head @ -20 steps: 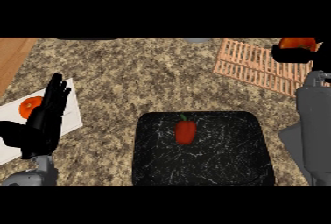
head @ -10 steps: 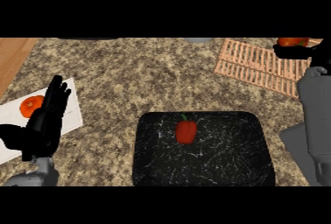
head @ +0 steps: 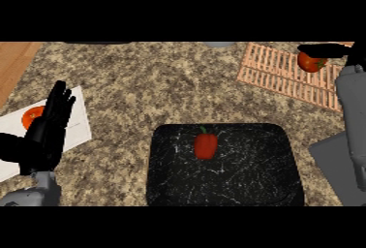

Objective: Pick the tomato from the tray and place it in the tiered shelf

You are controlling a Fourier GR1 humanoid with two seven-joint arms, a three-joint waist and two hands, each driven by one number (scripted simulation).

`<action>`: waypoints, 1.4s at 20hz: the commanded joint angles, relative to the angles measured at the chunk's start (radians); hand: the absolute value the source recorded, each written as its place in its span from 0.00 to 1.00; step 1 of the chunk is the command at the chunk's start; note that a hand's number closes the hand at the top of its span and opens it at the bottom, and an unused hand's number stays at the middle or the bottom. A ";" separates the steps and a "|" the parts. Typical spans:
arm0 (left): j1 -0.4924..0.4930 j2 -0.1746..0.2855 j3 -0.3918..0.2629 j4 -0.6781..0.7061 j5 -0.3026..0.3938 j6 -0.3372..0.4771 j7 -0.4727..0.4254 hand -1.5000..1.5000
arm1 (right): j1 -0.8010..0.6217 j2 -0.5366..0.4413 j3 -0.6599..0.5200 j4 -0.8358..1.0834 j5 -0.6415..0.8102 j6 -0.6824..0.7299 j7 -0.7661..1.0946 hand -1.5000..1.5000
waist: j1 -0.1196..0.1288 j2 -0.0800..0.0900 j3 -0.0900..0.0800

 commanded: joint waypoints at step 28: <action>-0.007 -0.031 0.004 0.032 -0.035 0.023 -0.015 0.50 | 0.746 -0.147 -0.403 -1.106 -0.548 0.379 0.322 0.00 | -0.032 -0.007 -0.001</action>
